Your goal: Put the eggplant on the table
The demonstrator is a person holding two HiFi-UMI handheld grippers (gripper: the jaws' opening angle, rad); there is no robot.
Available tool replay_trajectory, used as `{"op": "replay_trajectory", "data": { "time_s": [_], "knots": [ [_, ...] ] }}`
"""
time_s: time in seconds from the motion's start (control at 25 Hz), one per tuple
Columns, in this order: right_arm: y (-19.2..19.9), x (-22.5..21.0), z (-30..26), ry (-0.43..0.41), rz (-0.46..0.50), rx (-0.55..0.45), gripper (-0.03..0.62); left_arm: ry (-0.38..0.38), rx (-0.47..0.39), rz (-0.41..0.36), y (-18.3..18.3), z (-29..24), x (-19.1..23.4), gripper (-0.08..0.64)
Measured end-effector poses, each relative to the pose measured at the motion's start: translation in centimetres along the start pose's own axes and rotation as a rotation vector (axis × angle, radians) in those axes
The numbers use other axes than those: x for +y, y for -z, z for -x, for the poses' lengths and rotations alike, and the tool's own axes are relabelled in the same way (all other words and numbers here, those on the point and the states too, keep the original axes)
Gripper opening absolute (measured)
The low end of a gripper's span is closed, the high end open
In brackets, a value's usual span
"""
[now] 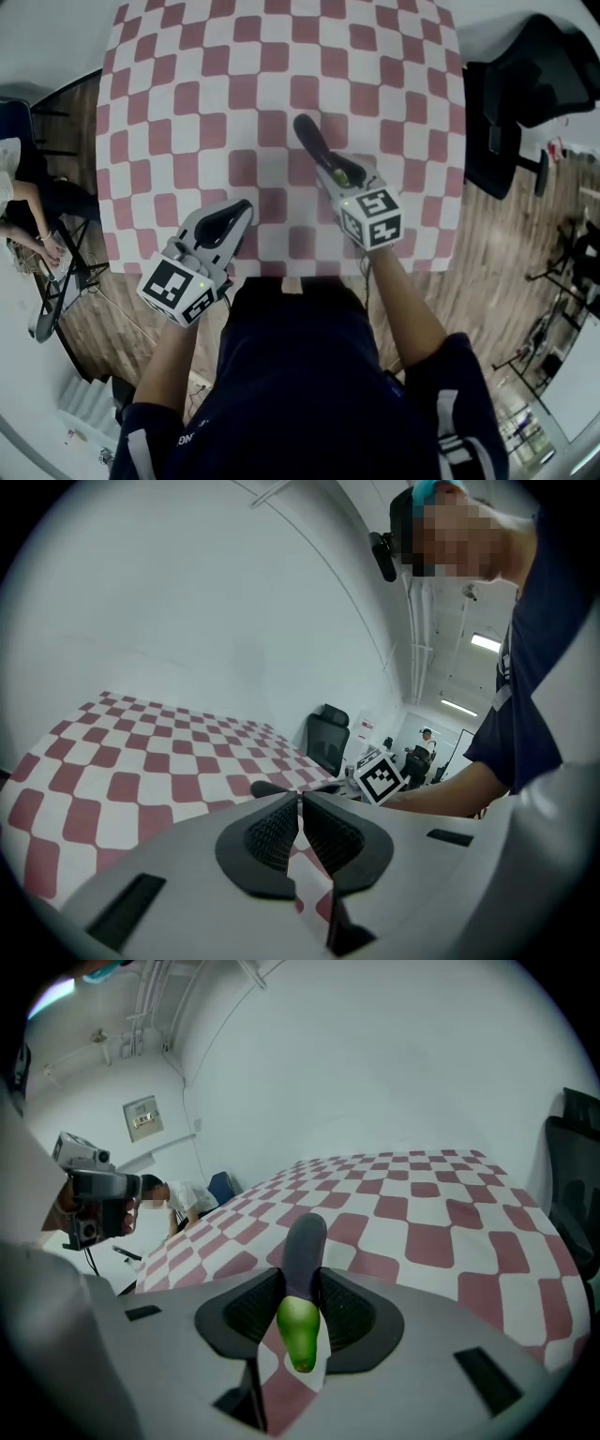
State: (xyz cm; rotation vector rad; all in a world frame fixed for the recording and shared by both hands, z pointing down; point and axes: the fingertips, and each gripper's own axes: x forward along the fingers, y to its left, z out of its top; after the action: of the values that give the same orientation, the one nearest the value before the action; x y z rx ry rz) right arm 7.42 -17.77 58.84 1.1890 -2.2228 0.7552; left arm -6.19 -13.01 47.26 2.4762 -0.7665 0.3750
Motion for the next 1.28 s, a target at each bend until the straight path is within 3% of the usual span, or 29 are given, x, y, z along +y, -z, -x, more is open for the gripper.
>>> {"op": "replay_trajectory", "data": {
  "time_s": [0.2, 0.56, 0.76, 1.08, 1.28],
  "knots": [
    [1.0, -0.8, -2.5, 0.010, 0.075, 0.041, 0.141, -0.022, 0.017, 0.021, 1.0, -0.7, 0.3, 0.037],
    [3.7, -1.0, -4.1, 0.034, 0.124, 0.136, 0.146, -0.039, 0.017, 0.039, 1.3, -0.8, 0.8, 0.037],
    [4.4, -0.4, -3.8, 0.020, 0.124, 0.160, 0.233, -0.029, 0.009, 0.035, 1.3, -0.4, 0.4, 0.037],
    [-1.1, -0.2, 2.8, 0.035, 0.067, -0.017, 0.234, -0.003, -0.041, -0.013, -1.2, 0.3, -1.0, 0.038],
    [-5.9, 1.2, 8.9, -0.005, 0.016, -0.149, 0.175, 0.017, -0.086, -0.057, -3.6, 1.1, -2.7, 0.037]
  ]
}}
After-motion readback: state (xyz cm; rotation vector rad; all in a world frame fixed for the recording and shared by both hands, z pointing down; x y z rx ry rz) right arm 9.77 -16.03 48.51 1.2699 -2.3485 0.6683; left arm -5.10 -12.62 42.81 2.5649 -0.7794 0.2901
